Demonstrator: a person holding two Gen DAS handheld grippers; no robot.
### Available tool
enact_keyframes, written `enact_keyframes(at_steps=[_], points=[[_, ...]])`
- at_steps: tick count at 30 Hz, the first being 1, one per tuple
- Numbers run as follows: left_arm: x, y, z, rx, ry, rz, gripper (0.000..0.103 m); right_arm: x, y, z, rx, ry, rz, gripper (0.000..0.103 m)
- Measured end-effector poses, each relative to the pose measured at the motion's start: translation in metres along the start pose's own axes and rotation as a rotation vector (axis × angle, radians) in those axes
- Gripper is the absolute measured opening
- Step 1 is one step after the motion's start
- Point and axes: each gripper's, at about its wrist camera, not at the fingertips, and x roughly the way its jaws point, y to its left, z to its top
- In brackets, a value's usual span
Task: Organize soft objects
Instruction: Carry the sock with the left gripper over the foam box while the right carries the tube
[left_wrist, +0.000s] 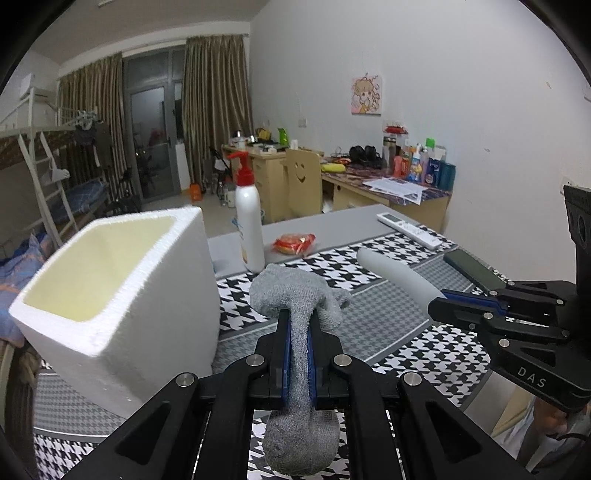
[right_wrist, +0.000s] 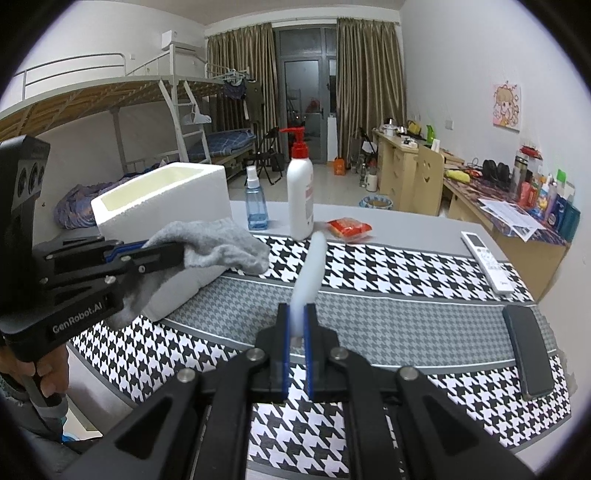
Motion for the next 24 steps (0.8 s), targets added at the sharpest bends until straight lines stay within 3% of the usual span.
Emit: enact_keyframes(at_steps=[24], points=[[-0.024,0.008,0.021,0.006,-0.097,0.033,0.008,-0.004,0.004,0.019,-0.020,-0.061,0.039,0.009]])
